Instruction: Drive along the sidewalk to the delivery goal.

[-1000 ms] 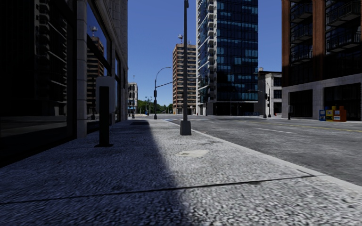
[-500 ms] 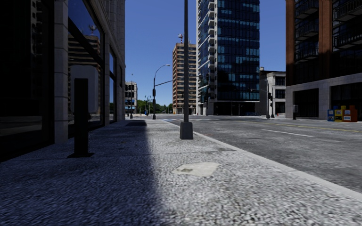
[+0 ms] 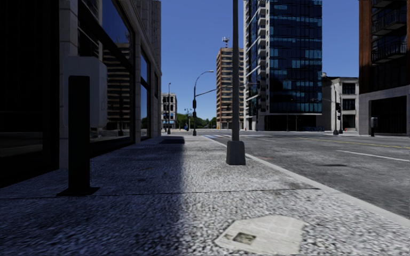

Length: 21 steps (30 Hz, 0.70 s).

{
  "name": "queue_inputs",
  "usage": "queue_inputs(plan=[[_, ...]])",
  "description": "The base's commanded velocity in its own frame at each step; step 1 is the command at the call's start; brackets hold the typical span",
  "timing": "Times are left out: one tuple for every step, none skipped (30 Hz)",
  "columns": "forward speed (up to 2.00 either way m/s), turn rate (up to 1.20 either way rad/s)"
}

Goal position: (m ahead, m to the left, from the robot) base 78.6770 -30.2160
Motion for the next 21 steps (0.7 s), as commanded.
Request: queue_inputs(plan=[[2.0, 0.39], [2.0, 0.39], [2.0, 0.39], [2.0, 0.39], [2.0, 0.39], [2.0, 0.39], [2.0, 0.39], [2.0, 0.39], [2.0, 0.35], [2.0, 0.32], [2.0, 0.32], [2.0, 0.0], [2.0, 0.0], [2.0, 0.0], [2.0, 0.0], [2.0, 0.0], [2.0, 0.0], [2.0, 0.0], [2.0, 0.0], [2.0, 0.0], [2.0, 0.0]])
